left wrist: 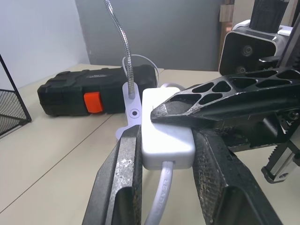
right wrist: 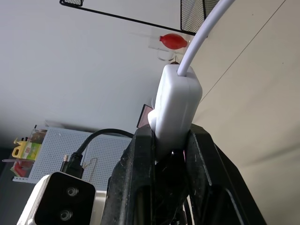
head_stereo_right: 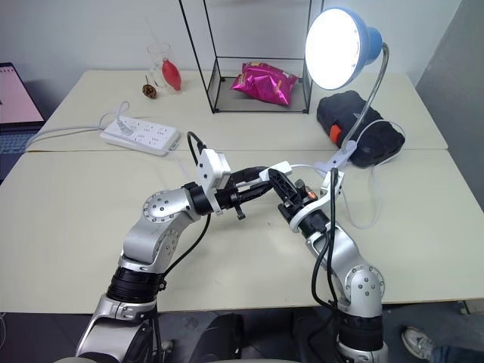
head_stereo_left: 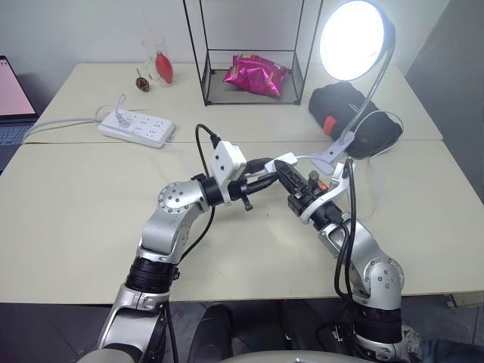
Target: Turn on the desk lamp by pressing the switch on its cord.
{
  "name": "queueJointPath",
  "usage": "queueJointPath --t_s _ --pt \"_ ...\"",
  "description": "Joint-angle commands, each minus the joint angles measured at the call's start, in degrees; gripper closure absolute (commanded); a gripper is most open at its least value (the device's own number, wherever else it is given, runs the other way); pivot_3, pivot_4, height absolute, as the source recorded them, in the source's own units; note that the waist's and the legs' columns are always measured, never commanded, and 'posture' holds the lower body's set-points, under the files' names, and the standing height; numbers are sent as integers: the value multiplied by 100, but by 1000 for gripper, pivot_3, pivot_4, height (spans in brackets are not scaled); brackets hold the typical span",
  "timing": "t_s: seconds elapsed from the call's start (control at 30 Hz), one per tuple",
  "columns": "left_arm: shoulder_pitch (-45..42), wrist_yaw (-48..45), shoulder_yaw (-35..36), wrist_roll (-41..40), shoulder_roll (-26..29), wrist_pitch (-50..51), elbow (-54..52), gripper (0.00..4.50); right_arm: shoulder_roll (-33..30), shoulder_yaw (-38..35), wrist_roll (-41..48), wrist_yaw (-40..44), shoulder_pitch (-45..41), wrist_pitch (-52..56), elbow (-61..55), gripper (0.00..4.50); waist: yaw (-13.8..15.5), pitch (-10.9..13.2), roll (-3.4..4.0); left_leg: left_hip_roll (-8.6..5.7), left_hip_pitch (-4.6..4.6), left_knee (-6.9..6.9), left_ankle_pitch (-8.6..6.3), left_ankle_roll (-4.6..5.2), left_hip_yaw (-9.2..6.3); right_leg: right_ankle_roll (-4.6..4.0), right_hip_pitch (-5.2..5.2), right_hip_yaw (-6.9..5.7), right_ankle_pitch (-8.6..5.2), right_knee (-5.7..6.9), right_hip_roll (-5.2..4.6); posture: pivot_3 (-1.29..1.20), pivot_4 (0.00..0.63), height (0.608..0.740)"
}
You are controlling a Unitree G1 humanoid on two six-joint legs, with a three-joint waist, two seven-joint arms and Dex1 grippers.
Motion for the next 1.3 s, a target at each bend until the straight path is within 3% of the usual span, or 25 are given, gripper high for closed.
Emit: queueJointPath --t_s 0.03,0.1,0.17,0.47,0.53,0.7,0.8,1.03,1.3 --pt "-29 40 -1 -75 -27 -84 -264 3406 47 37 161 30 -33 -68 -134 4004 0 0 0 0 0 0 0 0 0 0 0 0 0 0 0 0 150 740" --pt "-27 52 -3 -75 -32 -84 -268 3406 67 29 173 43 -28 -92 -140 4004 0 0 0 0 0 0 0 0 0 0 0 0 0 0 0 0 150 740" --pt "-21 66 -7 -75 -38 -82 -273 3406 60 9 183 52 -27 -109 -151 3304 0 0 0 0 0 0 0 0 0 0 0 0 0 0 0 0 150 740" --pt "-21 129 -32 -54 -50 -108 -236 3406 -280 -61 377 82 28 18 -247 1549 0 0 0 0 -1 0 0 0 0 0 0 1 0 0 0 0 150 740" --pt "-35 158 -39 13 -37 -145 -161 3406 -575 -121 442 111 122 129 -358 973 0 0 0 0 -1 0 0 0 0 0 0 0 0 -1 0 0 150 740" --pt "-26 139 -42 188 56 -316 181 3406 -1963 -227 210 549 273 712 -925 44 8 0 0 -5 -8 2 0 0 0 0 -1 1 0 -6 -4 0 150 740" --pt "31 114 -108 396 148 -523 534 3406 -2913 -266 -169 1002 244 1040 -1201 0 2 0 1 -5 -7 3 0 0 4 1 -1 3 0 -7 -3 0 150 740" --pt "240 -57 -356 857 307 -1166 1443 3406 -4963 149 -2182 2491 -153 1295 -1629 0 14 1 4 0 -2 -1 0 0 3 0 -2 2 -1 -5 4 0 150 740" --pt "231 -185 -389 1011 300 -1459 2021 3406 -6158 570 -3947 4386 -117 714 -1605 0 39 2 -1 -3 -6 1 0 0 6 1 -3 1 -1 -11 -1 0 150 740"
